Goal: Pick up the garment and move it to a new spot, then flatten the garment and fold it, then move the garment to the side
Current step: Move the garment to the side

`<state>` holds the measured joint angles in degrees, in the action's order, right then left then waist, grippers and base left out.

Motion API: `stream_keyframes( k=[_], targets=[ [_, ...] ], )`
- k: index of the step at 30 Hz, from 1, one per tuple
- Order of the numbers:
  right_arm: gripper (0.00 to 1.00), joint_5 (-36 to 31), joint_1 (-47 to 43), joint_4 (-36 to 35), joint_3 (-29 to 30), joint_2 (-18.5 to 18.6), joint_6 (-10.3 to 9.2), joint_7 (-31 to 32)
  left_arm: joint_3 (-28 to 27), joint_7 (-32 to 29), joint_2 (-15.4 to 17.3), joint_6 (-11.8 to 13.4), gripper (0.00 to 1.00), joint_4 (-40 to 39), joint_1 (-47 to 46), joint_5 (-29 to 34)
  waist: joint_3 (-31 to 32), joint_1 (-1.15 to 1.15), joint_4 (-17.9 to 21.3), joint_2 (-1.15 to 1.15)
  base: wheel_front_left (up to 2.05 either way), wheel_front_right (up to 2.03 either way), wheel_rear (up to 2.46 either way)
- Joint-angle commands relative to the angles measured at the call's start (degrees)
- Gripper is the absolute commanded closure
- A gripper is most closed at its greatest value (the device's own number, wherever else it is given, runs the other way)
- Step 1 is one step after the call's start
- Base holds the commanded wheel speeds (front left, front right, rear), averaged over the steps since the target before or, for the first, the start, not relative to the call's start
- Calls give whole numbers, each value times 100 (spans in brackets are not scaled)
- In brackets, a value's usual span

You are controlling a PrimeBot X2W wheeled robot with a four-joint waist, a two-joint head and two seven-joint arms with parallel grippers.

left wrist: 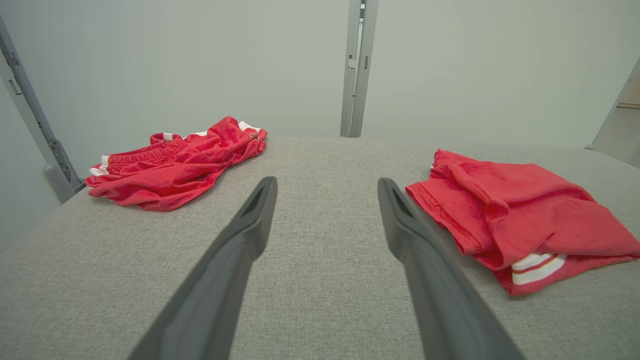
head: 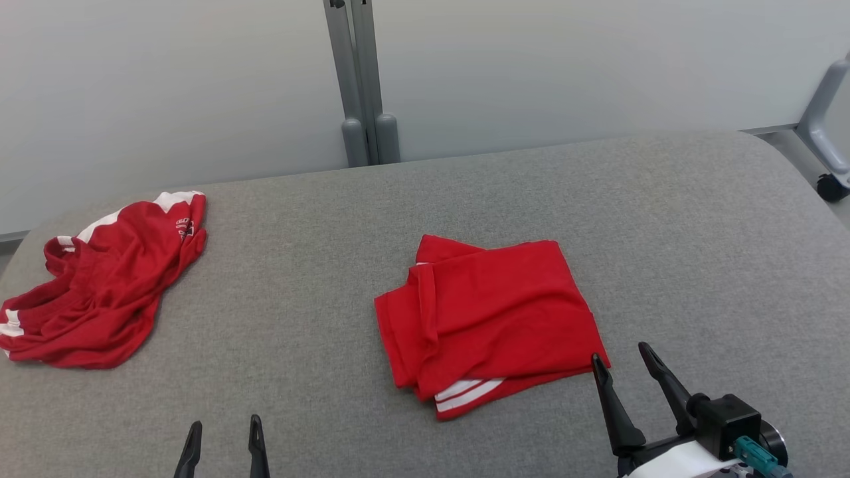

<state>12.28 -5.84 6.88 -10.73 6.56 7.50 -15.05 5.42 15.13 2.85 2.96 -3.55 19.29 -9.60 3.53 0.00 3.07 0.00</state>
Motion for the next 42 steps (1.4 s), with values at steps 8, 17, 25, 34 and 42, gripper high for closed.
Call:
stream_keyframes(
  k=[8, 17, 25, 34, 42],
  targets=[
    [0, -39, 42, 10, -15, -3, -3, -15, 7, 1, 9, 11, 0, 19, -64, 12, -76, 0, -81, 0, 0, 0, 0],
    [0, 175, 416, 213, -153, 189, -3, -15, 95, 0, 9, -51, 0, 1, -233, 100, -340, 0, -191, 0, 0, 0, 0],
    [0, 1262, 1351, 763, -337, 703, -4, -15, 283, 0, 9, -154, 0, 65, -587, 161, -885, 0, -383, 0, 0, 0, 0],
    [0, 3809, 2247, 1438, -1278, 1854, -2, 292, 428, 1, 9, -192, 0, -68, -1058, 205, -1556, 0, -702, 0, 0, 0, 0],
    [0, 5917, 2687, 1297, -1882, 2652, -1, 1291, 490, 1, 9, -192, 0, -86, -1293, 263, -1957, 0, -842, 0, 0, 0, 0]
  ],
)
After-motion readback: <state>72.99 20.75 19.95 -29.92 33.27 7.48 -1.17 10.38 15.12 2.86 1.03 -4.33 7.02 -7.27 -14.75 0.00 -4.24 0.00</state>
